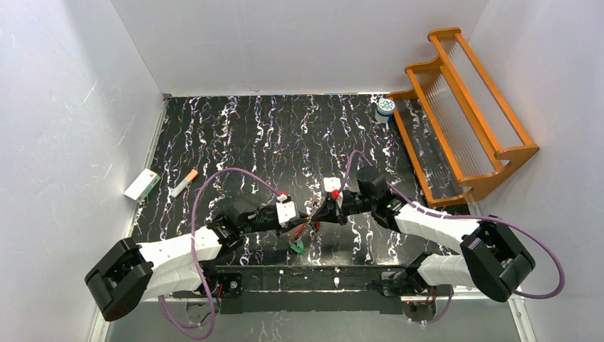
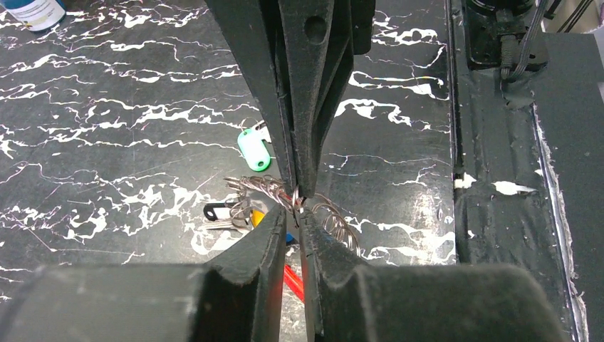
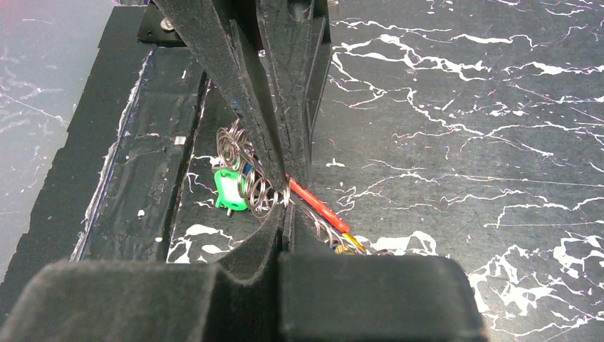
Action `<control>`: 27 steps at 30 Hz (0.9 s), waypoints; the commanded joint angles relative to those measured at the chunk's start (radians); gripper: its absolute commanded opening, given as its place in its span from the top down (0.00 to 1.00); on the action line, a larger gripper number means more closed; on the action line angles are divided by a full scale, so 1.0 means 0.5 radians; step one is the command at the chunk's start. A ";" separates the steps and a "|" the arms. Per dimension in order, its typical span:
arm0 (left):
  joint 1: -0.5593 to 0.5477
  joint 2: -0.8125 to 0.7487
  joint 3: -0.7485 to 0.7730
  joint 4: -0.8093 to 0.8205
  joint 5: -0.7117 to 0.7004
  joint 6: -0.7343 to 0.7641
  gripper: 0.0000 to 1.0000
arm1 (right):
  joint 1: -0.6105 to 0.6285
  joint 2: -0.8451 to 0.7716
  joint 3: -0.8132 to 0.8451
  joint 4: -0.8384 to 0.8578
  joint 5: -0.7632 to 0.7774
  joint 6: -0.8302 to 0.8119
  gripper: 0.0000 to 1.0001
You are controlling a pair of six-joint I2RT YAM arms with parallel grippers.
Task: Put the keys on the keyring
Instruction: Pick up the keyring from the center of the board.
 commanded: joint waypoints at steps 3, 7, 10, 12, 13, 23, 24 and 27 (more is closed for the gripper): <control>-0.010 0.023 0.012 0.087 -0.033 0.003 0.92 | -0.007 0.005 0.100 0.114 -0.115 0.008 0.99; -0.009 0.008 -0.010 0.088 -0.104 0.013 0.97 | -0.005 0.003 0.097 0.130 -0.141 0.006 0.99; -0.009 -0.017 -0.019 0.091 -0.157 0.015 1.00 | -0.006 0.001 0.098 0.132 -0.145 0.006 0.99; -0.010 -0.030 -0.017 0.087 -0.184 0.014 1.00 | -0.008 0.003 0.097 0.134 -0.138 0.006 0.99; -0.010 -0.036 -0.017 0.087 -0.196 0.009 1.00 | -0.006 0.000 0.097 0.134 -0.128 0.006 0.99; -0.009 -0.063 -0.005 0.081 -0.220 -0.010 1.00 | -0.006 -0.011 0.117 0.124 -0.002 -0.049 0.77; -0.009 -0.063 -0.003 0.082 -0.218 -0.014 1.00 | -0.007 -0.005 0.123 0.123 -0.004 -0.049 0.74; -0.009 -0.066 0.001 0.083 -0.204 -0.017 1.00 | -0.003 0.028 0.134 0.121 -0.017 -0.046 0.72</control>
